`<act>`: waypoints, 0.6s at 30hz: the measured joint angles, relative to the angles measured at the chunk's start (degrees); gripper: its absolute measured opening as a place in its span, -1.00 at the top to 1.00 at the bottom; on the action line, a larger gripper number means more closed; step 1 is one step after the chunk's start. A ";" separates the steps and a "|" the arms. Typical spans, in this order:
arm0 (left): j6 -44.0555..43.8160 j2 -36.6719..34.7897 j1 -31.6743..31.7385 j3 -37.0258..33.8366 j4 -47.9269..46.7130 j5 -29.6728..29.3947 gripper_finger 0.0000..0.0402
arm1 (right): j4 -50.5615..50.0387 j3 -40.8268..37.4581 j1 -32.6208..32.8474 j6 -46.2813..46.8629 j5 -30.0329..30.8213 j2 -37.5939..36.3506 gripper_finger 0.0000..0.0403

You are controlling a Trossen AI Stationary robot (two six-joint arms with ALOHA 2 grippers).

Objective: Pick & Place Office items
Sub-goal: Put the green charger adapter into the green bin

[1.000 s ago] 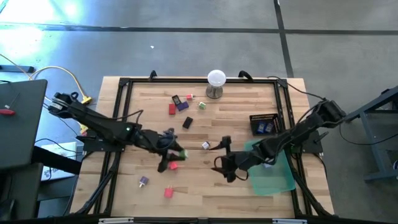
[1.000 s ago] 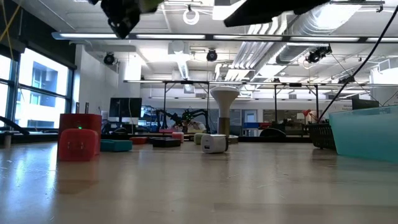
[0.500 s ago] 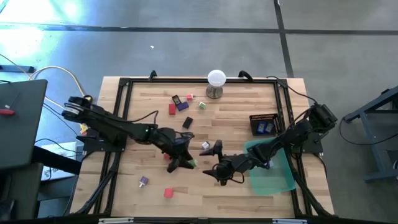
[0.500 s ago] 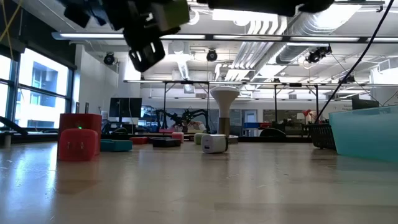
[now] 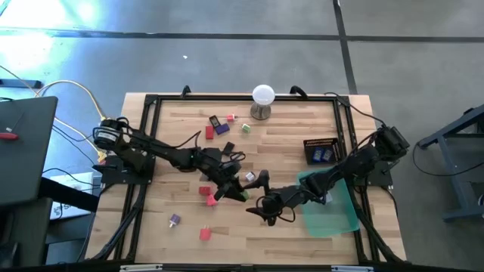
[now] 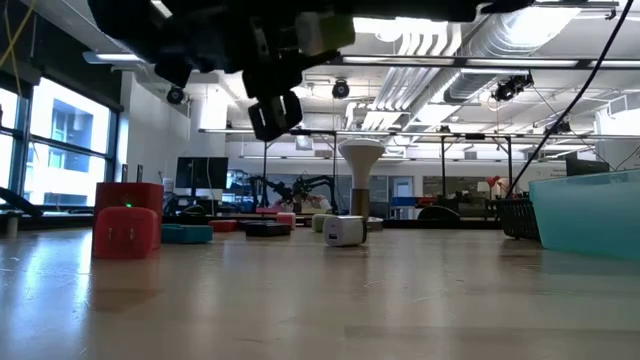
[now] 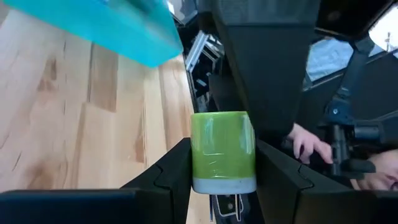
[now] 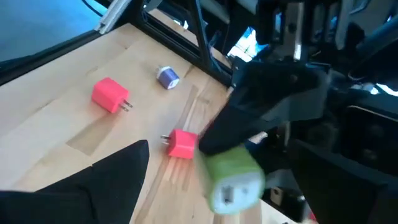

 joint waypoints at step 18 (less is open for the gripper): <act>-0.01 0.07 0.41 -0.01 2.30 1.55 0.34 | -1.80 -0.02 -1.84 1.38 -3.05 0.07 -0.41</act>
